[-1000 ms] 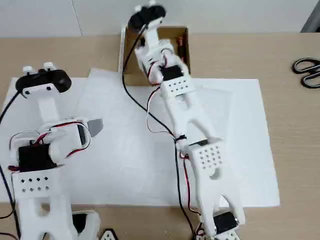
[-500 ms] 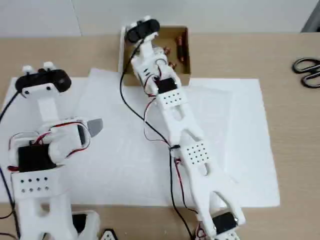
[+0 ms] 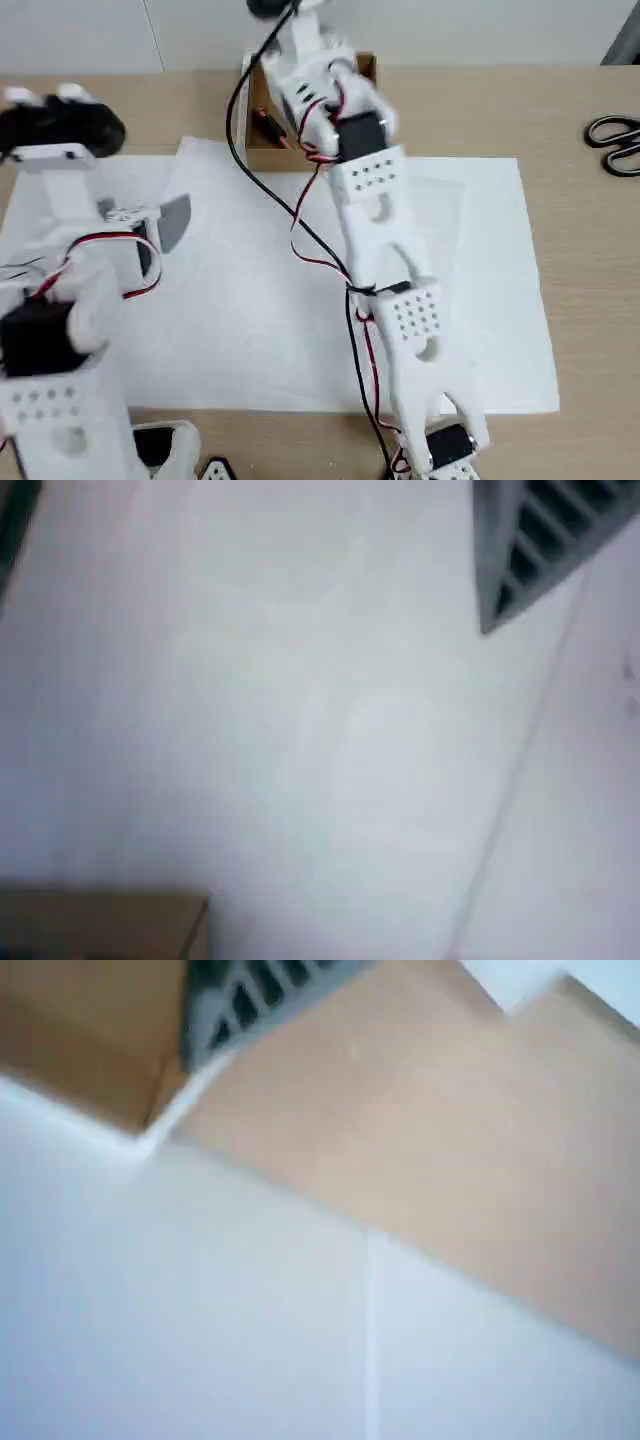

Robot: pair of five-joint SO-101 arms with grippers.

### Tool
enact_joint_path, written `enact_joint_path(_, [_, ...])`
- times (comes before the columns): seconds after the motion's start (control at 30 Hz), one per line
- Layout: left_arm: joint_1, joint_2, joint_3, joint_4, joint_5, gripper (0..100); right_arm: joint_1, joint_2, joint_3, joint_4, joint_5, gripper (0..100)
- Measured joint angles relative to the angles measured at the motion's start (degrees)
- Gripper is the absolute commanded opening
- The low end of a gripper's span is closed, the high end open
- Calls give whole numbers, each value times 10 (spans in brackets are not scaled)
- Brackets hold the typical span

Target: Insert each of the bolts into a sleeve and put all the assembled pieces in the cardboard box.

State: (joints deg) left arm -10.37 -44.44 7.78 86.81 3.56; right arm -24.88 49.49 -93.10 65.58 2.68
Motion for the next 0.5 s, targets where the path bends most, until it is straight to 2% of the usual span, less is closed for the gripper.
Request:
enact_joint_path(0.27, [37,-37,-131,119,0,289,0,-291,-15,266,36,180])
enact_joint_path(0.5, [68,-200,-138,126,-1,289,62,-505,20,313,44,179])
